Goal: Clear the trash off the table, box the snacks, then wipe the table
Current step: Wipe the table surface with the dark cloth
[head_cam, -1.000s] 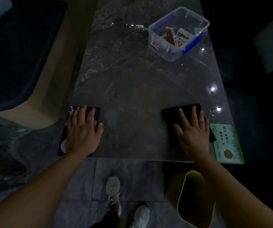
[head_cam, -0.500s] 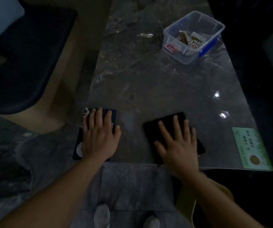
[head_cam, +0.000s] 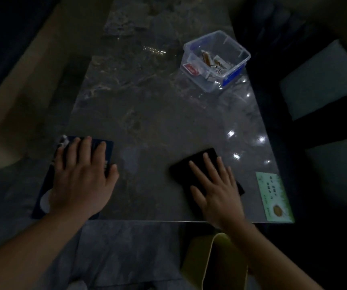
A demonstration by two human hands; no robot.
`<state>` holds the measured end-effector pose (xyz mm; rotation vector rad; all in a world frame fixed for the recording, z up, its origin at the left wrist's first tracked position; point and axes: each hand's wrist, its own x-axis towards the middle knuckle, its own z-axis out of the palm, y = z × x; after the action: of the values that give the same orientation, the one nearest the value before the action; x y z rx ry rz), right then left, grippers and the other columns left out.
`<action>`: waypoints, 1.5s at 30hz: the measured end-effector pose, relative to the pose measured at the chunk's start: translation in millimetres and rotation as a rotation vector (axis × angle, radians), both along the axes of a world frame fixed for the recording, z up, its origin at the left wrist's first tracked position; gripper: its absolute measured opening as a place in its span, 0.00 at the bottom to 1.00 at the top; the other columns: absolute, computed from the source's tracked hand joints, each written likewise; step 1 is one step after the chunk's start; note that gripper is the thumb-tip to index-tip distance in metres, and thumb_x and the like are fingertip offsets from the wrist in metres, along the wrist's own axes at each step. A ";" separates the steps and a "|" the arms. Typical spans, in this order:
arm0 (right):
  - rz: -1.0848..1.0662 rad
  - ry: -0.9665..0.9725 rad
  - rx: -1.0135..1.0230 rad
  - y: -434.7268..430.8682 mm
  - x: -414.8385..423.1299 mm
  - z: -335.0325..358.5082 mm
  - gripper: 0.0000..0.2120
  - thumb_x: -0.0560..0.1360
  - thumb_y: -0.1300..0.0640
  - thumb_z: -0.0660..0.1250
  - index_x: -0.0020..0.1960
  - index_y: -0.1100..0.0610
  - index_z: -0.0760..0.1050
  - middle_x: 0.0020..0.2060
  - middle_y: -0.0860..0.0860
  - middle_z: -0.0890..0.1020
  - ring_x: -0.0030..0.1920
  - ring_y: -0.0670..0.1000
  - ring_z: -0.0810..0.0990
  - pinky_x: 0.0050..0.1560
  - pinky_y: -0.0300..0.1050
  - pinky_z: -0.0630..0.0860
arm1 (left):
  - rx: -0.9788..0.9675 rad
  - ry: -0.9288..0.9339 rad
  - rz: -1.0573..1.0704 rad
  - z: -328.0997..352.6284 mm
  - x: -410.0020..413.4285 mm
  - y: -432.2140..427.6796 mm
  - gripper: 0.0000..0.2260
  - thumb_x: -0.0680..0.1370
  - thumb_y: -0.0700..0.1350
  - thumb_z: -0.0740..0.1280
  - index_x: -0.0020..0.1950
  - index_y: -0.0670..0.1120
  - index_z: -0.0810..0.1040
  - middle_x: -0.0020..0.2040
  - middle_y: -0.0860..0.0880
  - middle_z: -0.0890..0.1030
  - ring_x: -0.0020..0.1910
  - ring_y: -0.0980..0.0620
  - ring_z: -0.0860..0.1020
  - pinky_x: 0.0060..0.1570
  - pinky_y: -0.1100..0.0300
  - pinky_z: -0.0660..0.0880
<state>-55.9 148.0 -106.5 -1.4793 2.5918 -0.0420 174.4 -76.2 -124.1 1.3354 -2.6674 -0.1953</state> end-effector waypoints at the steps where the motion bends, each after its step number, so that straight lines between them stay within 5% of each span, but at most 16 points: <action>1: -0.050 0.025 0.011 1.6 -26.9 -0.4 0.29 0.79 0.33 0.45 0.79 0.33 0.44 0.81 0.47 0.45 0.81 0.57 0.40 0.78 0.57 0.41 | -0.001 -0.013 -0.004 0.2 -0.4 -0.6 0.29 0.78 0.59 0.53 0.73 0.43 0.66 0.74 0.37 0.66 0.74 0.35 0.61 0.71 0.34 0.58; 5: -0.589 -0.052 0.074 -30.5 -122.0 2.3 0.33 0.77 0.32 0.45 0.80 0.36 0.43 0.82 0.52 0.43 0.80 0.61 0.42 0.78 0.65 0.43 | -0.017 -0.051 -0.003 1.4 -0.4 -0.4 0.29 0.78 0.59 0.52 0.73 0.43 0.67 0.74 0.37 0.67 0.74 0.35 0.62 0.71 0.34 0.58; 7: -0.669 -0.069 0.033 -48.9 -120.3 -0.2 0.34 0.75 0.30 0.44 0.79 0.35 0.43 0.82 0.52 0.43 0.80 0.62 0.42 0.77 0.66 0.42 | -0.023 -0.039 0.003 1.9 -0.7 0.8 0.29 0.78 0.59 0.52 0.73 0.43 0.67 0.74 0.37 0.67 0.74 0.35 0.62 0.71 0.34 0.58; 12: -0.028 0.054 -0.059 7.9 -20.4 -18.0 0.29 0.80 0.31 0.44 0.80 0.34 0.44 0.82 0.48 0.44 0.81 0.56 0.40 0.78 0.55 0.40 | -0.019 0.020 -0.004 4.7 1.0 2.7 0.29 0.78 0.58 0.53 0.72 0.42 0.68 0.74 0.36 0.68 0.74 0.35 0.62 0.72 0.35 0.57; 14: -0.011 0.069 -0.020 32.6 -42.7 -14.1 0.29 0.81 0.34 0.45 0.81 0.38 0.48 0.82 0.51 0.46 0.81 0.58 0.43 0.78 0.57 0.44 | -0.016 0.017 -0.002 6.5 1.0 3.7 0.29 0.78 0.58 0.53 0.72 0.42 0.68 0.74 0.36 0.68 0.74 0.35 0.63 0.72 0.35 0.57; 17: -0.394 0.107 0.081 2.3 -119.8 -2.6 0.31 0.81 0.39 0.45 0.82 0.45 0.51 0.82 0.58 0.48 0.80 0.66 0.46 0.77 0.67 0.48 | -0.036 -0.005 0.006 6.5 0.4 4.1 0.29 0.78 0.58 0.53 0.73 0.42 0.68 0.74 0.37 0.68 0.74 0.36 0.63 0.72 0.35 0.58; 20: -0.715 -0.028 0.021 -62.7 -152.0 5.1 0.32 0.79 0.33 0.48 0.81 0.39 0.47 0.82 0.54 0.46 0.80 0.65 0.44 0.77 0.65 0.42 | -0.051 -0.025 0.012 6.4 -0.3 4.6 0.29 0.78 0.58 0.53 0.73 0.43 0.68 0.74 0.37 0.68 0.74 0.36 0.63 0.73 0.36 0.58; 22: -0.575 -0.026 0.025 -86.5 -125.4 -0.4 0.33 0.77 0.31 0.47 0.80 0.37 0.46 0.82 0.53 0.46 0.80 0.64 0.44 0.77 0.65 0.43 | -0.051 -0.036 0.008 7.8 -0.5 5.3 0.28 0.78 0.58 0.54 0.73 0.43 0.68 0.74 0.37 0.68 0.74 0.36 0.63 0.73 0.36 0.58; 27: 0.193 0.098 -0.073 -58.6 -26.3 -18.9 0.29 0.80 0.31 0.45 0.79 0.34 0.49 0.82 0.50 0.53 0.81 0.61 0.49 0.77 0.61 0.49 | -0.043 -0.034 0.011 6.5 -0.1 4.9 0.28 0.78 0.58 0.54 0.73 0.43 0.67 0.74 0.38 0.68 0.75 0.37 0.63 0.74 0.37 0.57; 29: 0.140 0.099 -0.040 -71.2 -60.9 -9.5 0.29 0.79 0.32 0.44 0.79 0.35 0.47 0.82 0.51 0.51 0.81 0.60 0.48 0.77 0.64 0.52 | -0.047 -0.032 0.014 5.3 0.1 3.8 0.28 0.78 0.59 0.53 0.73 0.44 0.67 0.74 0.38 0.68 0.74 0.38 0.63 0.74 0.37 0.57; 32: -0.271 -0.065 0.016 -107.0 -78.3 8.3 0.31 0.79 0.35 0.48 0.80 0.37 0.48 0.82 0.52 0.47 0.81 0.62 0.44 0.78 0.64 0.46 | -0.036 -0.032 0.015 6.5 0.2 3.8 0.28 0.79 0.59 0.53 0.73 0.44 0.67 0.74 0.39 0.68 0.75 0.38 0.62 0.74 0.38 0.57; 37: 0.235 -0.008 -0.075 -42.0 68.7 -3.6 0.32 0.75 0.37 0.57 0.79 0.37 0.57 0.82 0.52 0.56 0.80 0.65 0.50 0.76 0.68 0.53 | 0.028 0.003 0.014 13.1 1.9 2.7 0.27 0.78 0.58 0.55 0.74 0.45 0.68 0.75 0.40 0.67 0.76 0.39 0.62 0.75 0.38 0.55; 40: 0.429 0.012 -0.063 -35.8 75.8 -0.3 0.31 0.76 0.38 0.57 0.79 0.35 0.56 0.81 0.49 0.57 0.80 0.63 0.52 0.76 0.66 0.53 | 0.052 0.073 0.014 11.2 2.9 -0.2 0.25 0.79 0.55 0.56 0.73 0.46 0.71 0.75 0.42 0.69 0.76 0.41 0.63 0.75 0.40 0.56; 45: 0.049 -0.018 0.029 -107.3 62.5 10.5 0.29 0.80 0.37 0.47 0.80 0.36 0.43 0.81 0.48 0.42 0.80 0.60 0.36 0.78 0.62 0.39 | 0.095 0.053 -0.106 7.5 22.7 -18.0 0.24 0.80 0.54 0.51 0.76 0.52 0.66 0.79 0.46 0.64 0.77 0.45 0.60 0.74 0.45 0.56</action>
<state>6.7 40.7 -96.1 -1.5246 2.5307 -0.0121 197.0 -94.2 -116.5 1.1962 -2.7169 -0.3693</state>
